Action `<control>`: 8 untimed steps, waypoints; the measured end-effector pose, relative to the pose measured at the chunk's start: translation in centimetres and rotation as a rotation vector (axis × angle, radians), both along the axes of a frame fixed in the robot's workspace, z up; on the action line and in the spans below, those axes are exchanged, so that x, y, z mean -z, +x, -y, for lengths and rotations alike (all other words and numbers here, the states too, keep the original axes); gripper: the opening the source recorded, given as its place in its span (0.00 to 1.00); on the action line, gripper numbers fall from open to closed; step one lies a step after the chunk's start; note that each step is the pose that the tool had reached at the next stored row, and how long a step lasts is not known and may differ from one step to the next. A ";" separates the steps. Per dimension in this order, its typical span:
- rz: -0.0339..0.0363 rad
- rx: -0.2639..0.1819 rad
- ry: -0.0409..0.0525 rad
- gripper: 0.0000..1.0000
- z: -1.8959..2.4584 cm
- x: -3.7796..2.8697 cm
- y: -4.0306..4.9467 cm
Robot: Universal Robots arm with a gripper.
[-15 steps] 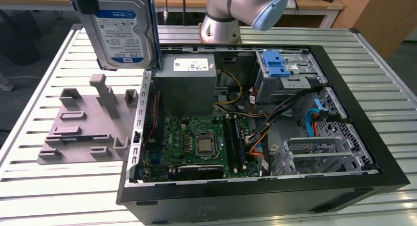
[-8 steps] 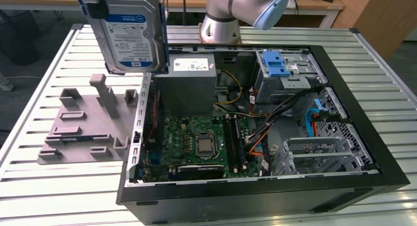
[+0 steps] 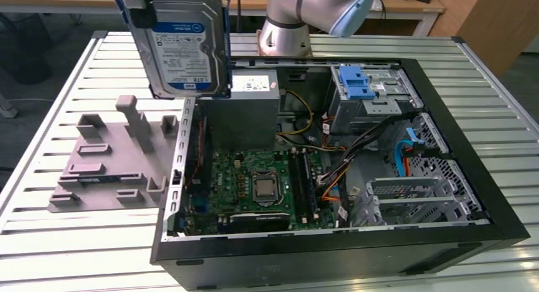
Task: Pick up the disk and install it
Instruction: 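Pick up the disk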
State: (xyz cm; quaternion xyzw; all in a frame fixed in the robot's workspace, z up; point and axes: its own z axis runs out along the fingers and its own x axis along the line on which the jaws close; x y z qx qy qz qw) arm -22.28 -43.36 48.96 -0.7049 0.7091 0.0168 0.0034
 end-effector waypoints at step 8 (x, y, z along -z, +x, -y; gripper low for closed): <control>0.0013 0.000 0.0041 0.36 0.29 0.03 3.26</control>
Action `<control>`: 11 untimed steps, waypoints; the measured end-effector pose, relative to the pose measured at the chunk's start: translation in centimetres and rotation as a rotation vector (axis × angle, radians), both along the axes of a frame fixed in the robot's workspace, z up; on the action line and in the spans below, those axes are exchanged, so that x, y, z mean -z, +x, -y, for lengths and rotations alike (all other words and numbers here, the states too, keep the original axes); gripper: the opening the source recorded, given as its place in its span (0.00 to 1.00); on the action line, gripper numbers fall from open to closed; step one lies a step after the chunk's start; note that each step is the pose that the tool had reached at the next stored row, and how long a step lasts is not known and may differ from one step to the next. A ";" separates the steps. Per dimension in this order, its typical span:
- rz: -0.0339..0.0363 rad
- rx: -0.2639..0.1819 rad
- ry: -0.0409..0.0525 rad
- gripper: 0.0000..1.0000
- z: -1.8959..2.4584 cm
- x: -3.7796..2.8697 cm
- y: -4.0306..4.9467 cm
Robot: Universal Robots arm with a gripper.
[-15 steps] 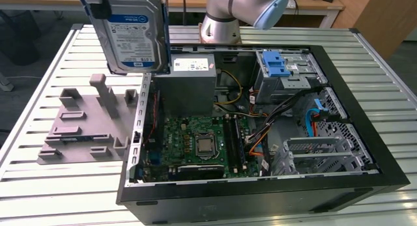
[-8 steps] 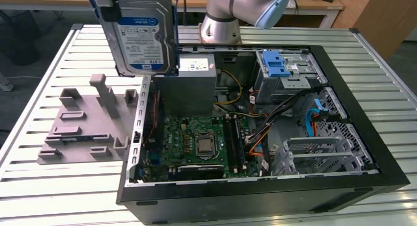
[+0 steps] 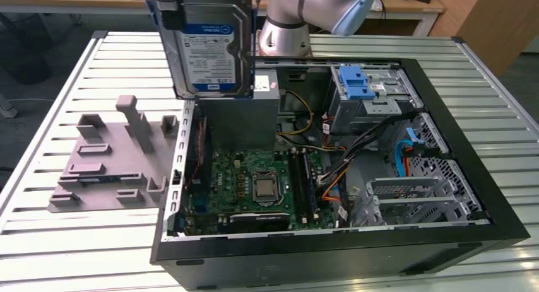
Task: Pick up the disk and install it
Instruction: 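Pick up the disk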
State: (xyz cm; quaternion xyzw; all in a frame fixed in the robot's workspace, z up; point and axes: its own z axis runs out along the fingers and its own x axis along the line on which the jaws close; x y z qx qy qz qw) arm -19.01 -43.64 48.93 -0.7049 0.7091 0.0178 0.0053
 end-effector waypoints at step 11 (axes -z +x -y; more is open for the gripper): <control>0.0000 0.000 0.0008 0.36 0.34 0.13 4.95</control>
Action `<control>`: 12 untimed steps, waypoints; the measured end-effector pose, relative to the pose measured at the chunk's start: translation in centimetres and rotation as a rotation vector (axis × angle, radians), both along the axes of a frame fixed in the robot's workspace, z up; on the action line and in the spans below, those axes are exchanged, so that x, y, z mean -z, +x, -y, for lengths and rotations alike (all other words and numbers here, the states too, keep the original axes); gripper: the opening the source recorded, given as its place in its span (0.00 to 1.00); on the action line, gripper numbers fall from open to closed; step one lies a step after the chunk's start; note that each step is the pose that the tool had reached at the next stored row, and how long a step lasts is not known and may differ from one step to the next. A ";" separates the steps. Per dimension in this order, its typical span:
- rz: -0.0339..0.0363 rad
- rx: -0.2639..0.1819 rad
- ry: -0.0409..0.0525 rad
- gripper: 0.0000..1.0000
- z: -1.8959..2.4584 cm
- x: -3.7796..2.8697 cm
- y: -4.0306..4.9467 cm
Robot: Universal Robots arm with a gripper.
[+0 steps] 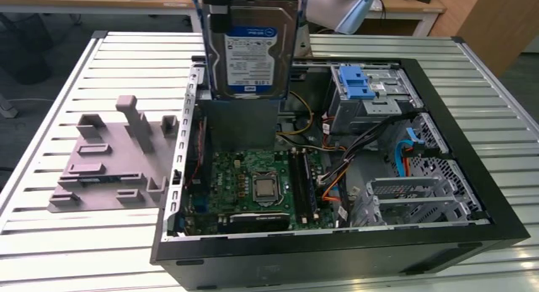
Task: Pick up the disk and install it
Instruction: 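Pick up the disk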
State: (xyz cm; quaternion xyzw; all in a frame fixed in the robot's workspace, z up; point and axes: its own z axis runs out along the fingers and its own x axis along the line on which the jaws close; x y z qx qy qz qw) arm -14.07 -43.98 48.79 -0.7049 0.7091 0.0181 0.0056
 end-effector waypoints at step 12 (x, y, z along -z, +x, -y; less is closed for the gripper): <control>0.0020 0.000 0.0023 0.36 1.43 0.21 2.94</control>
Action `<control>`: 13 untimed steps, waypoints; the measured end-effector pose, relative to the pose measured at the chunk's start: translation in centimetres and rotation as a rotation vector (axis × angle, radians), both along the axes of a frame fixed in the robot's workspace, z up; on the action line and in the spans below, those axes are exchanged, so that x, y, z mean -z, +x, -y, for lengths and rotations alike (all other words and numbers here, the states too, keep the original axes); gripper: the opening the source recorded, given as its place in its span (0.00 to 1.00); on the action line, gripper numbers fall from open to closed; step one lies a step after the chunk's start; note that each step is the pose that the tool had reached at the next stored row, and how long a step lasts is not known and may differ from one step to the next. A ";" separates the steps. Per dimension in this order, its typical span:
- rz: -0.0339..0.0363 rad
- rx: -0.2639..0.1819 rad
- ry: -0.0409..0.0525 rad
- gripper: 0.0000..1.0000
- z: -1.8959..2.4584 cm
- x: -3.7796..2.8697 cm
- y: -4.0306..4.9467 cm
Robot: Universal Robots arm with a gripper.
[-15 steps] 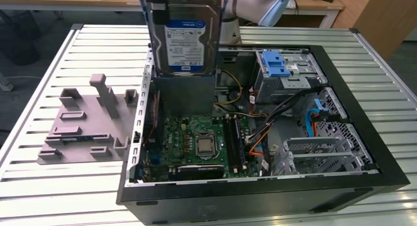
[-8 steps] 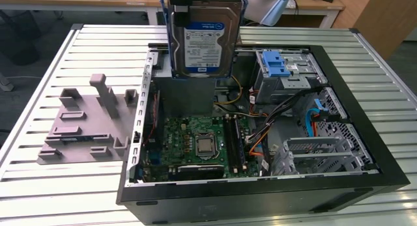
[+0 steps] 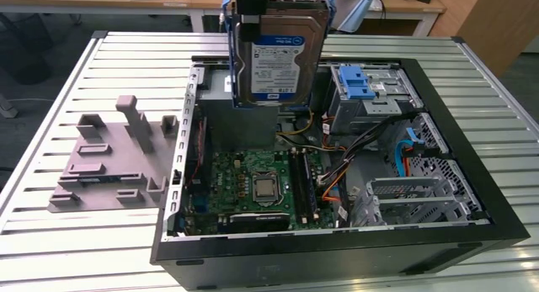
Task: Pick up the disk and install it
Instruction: 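Pick up the disk, then insert the disk into the insertion slot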
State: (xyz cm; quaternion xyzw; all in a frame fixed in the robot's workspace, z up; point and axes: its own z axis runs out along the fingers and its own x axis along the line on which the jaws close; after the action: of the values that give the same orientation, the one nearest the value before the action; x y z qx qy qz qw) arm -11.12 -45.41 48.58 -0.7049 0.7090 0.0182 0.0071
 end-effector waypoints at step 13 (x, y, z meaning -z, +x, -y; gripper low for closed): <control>0.0000 0.000 0.0018 0.36 0.65 0.13 3.28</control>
State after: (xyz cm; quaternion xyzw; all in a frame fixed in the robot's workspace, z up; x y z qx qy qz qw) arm -7.85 -46.06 48.45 -0.7049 0.7090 0.0189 0.0077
